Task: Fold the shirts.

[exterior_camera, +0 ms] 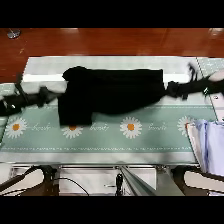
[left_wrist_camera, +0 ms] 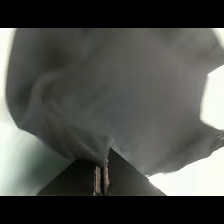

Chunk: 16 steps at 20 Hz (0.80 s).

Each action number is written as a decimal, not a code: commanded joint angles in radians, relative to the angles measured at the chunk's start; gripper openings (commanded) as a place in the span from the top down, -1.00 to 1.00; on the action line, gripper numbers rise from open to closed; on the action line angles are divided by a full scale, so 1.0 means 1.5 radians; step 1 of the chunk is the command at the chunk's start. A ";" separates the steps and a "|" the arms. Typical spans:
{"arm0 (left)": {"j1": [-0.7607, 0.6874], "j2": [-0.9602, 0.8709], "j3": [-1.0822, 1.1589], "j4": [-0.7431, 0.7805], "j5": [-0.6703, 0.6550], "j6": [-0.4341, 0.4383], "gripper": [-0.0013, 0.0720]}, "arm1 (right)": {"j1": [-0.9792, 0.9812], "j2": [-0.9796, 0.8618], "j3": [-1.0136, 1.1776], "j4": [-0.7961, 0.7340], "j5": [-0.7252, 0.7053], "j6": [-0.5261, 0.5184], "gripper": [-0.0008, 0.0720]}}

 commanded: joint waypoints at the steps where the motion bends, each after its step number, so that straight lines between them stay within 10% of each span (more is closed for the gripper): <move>1: 0.003 0.039 0.199 -0.142 -0.017 0.001 0.90 | 0.006 0.027 0.278 -0.005 0.047 0.047 0.92; 6: 0.011 0.079 0.568 -0.092 -0.012 -0.076 0.90 | 0.006 0.061 0.703 -0.049 0.173 0.082 0.92; 16: 0.038 0.419 0.719 0.520 -0.027 -0.271 0.90 | 0.006 0.489 0.565 -0.242 0.220 0.101 0.92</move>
